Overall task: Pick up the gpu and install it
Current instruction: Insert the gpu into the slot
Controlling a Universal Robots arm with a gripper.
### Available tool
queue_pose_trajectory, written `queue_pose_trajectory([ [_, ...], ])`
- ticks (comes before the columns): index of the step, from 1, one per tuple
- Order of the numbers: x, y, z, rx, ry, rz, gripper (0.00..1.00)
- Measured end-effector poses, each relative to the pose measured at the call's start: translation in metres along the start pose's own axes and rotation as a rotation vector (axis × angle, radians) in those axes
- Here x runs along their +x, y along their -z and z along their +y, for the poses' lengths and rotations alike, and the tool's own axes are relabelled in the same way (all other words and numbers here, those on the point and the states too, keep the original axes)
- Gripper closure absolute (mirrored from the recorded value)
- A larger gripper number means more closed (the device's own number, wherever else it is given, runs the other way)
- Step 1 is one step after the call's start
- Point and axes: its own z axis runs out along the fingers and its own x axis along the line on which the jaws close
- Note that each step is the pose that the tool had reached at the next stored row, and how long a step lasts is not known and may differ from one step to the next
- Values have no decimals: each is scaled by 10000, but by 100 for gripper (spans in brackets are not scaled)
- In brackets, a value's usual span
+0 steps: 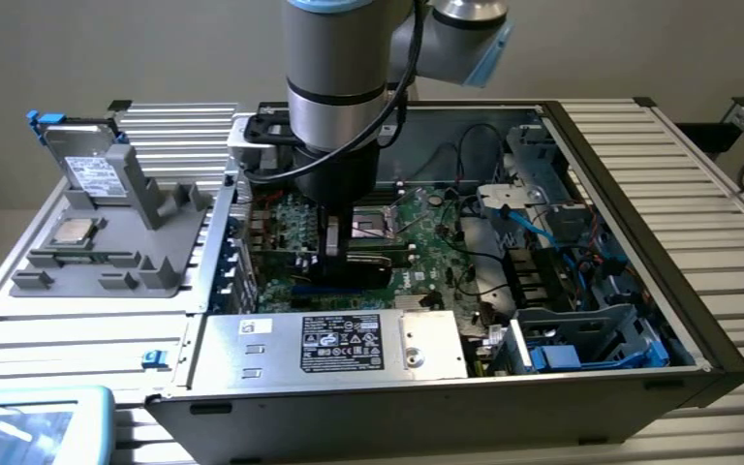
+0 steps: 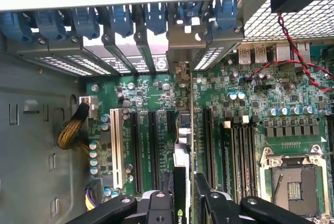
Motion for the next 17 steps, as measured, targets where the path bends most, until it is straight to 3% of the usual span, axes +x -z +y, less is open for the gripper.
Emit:
queue_pose_trajectory([
  [8, -7, -17, 7, -3, -87, -4, 73],
  [17, -19, -16, 8, -5, 214, 12, 73],
])
